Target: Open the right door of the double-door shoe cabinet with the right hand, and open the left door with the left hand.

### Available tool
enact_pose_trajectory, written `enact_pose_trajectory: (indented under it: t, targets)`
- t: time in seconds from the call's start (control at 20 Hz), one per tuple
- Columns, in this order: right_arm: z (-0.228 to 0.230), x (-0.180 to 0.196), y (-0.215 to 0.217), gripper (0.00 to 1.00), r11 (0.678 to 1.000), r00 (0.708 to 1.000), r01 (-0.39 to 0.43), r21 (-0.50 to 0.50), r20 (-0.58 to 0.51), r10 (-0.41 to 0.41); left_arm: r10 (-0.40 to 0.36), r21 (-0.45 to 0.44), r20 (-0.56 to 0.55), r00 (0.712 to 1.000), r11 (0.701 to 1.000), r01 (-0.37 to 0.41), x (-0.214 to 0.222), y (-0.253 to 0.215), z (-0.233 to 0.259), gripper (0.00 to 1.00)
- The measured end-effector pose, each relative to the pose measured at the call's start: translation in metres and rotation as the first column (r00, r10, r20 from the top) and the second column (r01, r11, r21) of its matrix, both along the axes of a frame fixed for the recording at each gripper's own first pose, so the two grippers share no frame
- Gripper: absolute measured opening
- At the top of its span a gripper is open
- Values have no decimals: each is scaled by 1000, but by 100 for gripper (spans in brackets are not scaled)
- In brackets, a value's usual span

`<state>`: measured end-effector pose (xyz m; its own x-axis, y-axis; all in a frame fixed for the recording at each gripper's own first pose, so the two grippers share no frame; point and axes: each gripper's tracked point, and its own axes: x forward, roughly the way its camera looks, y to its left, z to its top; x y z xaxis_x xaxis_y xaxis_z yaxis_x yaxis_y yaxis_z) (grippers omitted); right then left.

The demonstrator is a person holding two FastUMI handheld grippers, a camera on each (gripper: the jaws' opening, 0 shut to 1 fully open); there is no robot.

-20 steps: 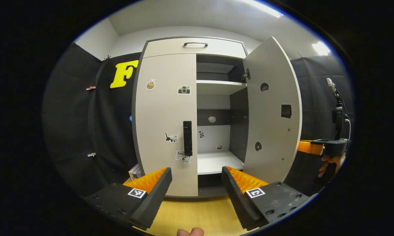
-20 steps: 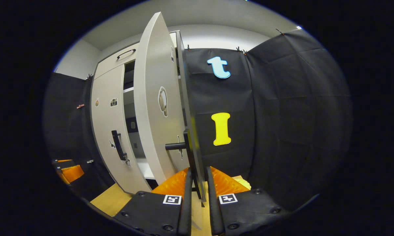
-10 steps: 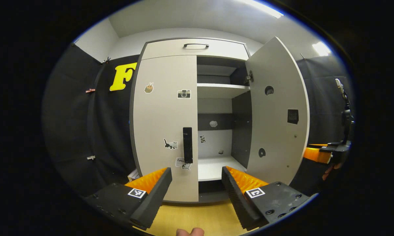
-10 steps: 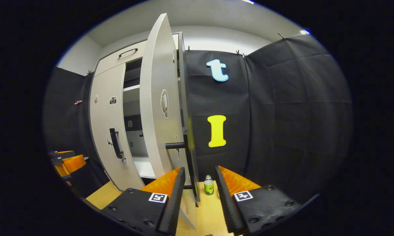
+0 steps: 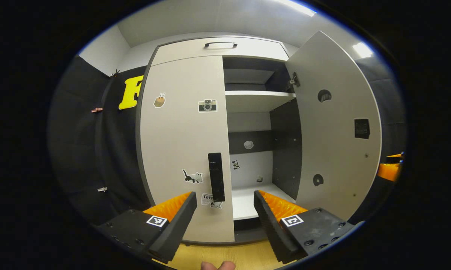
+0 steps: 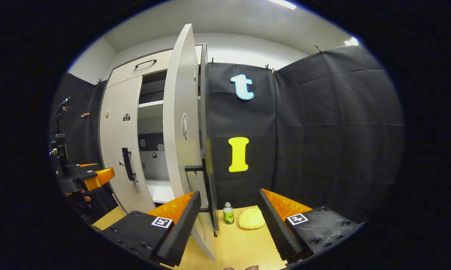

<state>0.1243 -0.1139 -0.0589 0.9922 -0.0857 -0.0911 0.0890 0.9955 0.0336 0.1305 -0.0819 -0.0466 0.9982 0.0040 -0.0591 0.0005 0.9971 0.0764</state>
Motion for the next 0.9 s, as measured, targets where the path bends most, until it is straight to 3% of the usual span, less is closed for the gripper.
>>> enact_pose_trajectory:
  t: [0.4,0.55,0.6,0.8,0.9]
  targets:
    - [6,-17,-8,95,999,1000,19,-28,10,-19,29,24,-3,1000,999,-29,79,13,-8,93]
    - [9,-23,-11,94,999,999,30,-46,21,-29,46,43,-1,999,998,-46,103,19,-12,81]
    - [10,-24,-12,94,998,999,33,-58,21,-32,55,45,-2,998,997,-55,110,22,-14,70]
    - [11,-25,-13,94,995,999,38,-91,24,-36,87,24,-26,996,996,-86,131,33,-23,60]
    - [8,-24,-12,94,995,999,32,-95,18,-30,67,11,-29,997,998,-67,139,31,-24,57]
